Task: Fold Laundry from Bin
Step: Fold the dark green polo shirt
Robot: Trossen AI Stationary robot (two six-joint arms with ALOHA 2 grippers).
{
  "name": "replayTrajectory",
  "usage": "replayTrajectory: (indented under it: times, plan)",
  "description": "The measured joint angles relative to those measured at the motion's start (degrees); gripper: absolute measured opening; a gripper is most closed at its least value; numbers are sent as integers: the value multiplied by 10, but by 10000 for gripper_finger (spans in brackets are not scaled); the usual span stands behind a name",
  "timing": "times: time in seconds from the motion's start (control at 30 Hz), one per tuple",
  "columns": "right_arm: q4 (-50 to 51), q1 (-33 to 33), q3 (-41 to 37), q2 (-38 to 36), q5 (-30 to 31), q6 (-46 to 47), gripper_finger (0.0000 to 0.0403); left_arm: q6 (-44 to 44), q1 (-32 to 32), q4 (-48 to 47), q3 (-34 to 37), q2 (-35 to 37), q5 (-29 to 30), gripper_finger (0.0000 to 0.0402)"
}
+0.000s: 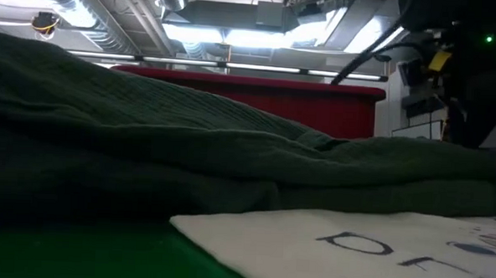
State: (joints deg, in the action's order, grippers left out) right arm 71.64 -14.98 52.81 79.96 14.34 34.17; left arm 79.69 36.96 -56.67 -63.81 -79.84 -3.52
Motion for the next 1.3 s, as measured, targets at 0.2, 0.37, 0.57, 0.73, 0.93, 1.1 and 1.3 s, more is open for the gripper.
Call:
replayTrajectory:
  times: [0.2, 0.37, 0.57, 0.73, 0.93, 1.1, 1.3]
  plan:
    - [3, 0, 23, 0, -4, -10, 166, -24, 0, 70, 0, 0, 40, 182]
    - [-16, 0, 27, 0, -5, -30, 166, -51, 0, 110, 0, 0, 80, 182]
    - [-61, 0, 27, 0, -27, -31, 166, -53, -1, 115, 0, 0, 145, 182]
    - [-108, 0, 27, 0, -49, -33, 166, -53, -4, 114, 0, 0, 196, 182]
    - [-152, 0, 27, 0, -60, -63, 166, -62, -15, 113, 0, 0, 196, 182]
    - [-170, 0, 27, 0, -65, -76, 166, -83, -24, 108, 0, -9, 188, 184]
    - [-180, 0, 27, 0, -65, -76, 166, -85, -44, 103, 0, -32, 140, 198]
